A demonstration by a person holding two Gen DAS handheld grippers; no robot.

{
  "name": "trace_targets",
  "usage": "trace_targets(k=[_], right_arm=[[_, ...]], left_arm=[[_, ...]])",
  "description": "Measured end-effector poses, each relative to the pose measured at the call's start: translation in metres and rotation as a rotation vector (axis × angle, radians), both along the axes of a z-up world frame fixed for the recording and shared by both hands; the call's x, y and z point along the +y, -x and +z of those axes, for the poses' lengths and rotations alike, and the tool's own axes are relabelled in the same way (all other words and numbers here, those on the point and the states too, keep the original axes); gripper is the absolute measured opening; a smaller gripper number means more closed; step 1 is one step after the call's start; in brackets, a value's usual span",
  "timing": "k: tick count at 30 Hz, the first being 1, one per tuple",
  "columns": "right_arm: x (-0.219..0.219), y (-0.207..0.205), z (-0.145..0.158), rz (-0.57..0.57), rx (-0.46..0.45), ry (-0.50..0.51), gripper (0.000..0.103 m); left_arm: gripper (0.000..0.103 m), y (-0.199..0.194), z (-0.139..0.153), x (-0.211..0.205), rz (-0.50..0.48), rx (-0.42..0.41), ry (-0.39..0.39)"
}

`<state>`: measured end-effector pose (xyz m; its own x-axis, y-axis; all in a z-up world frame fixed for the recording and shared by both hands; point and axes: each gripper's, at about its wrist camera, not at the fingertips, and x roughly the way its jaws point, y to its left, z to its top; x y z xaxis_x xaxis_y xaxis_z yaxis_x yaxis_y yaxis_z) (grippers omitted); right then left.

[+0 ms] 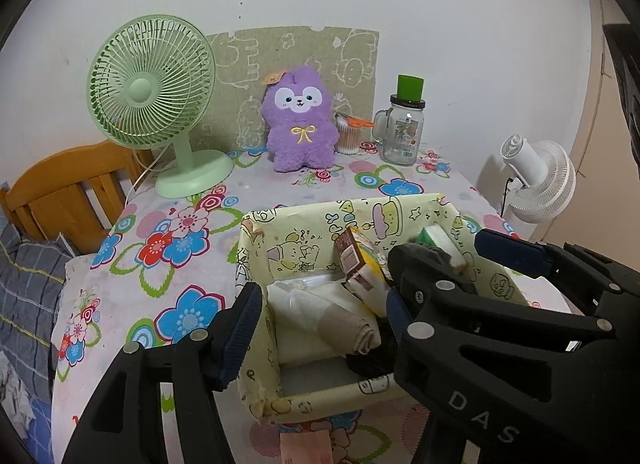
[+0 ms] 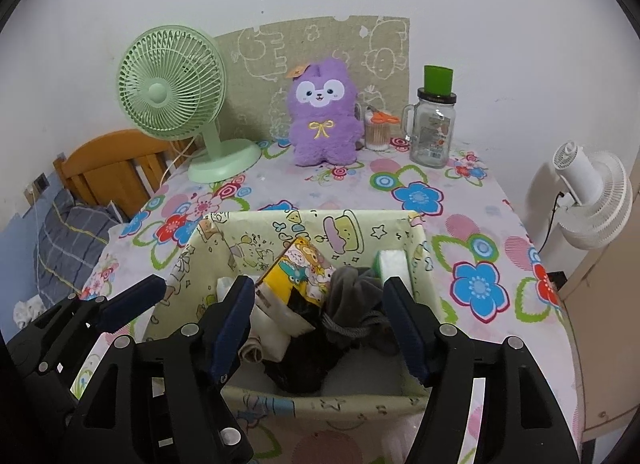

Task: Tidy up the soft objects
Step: 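Lift both open tools out of the box and back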

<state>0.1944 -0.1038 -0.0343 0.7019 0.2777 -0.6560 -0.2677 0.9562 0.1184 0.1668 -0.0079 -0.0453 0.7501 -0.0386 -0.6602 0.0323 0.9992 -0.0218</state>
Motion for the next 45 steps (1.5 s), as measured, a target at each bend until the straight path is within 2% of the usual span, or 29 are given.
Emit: trace_targets(k=[8,16,26,34,45], right_arm=[[-0.012,0.014,0.006,-0.020,-0.019,-0.002,0.072],[-0.021,0.027,0.008,-0.034,-0.030,-0.008,0.073],[-0.031,0.044,0.010,-0.054,-0.044,-0.012,0.080],[-0.034,0.062,0.007,-0.047,-0.052,-0.008,0.083],[-0.040,0.085,0.010,-0.057,-0.072,-0.007,0.089]], left_arm=[[0.075,0.011,0.005,-0.007,-0.009,-0.019,-0.005],[0.076,0.021,0.007,-0.015,-0.022,-0.031,-0.004],[0.077,0.037,0.009,-0.021,-0.025,-0.041,0.000],[0.085,0.055,0.007,-0.021,-0.001,-0.049,-0.012],[0.087,0.078,0.010,-0.022,0.000,-0.069,0.005]])
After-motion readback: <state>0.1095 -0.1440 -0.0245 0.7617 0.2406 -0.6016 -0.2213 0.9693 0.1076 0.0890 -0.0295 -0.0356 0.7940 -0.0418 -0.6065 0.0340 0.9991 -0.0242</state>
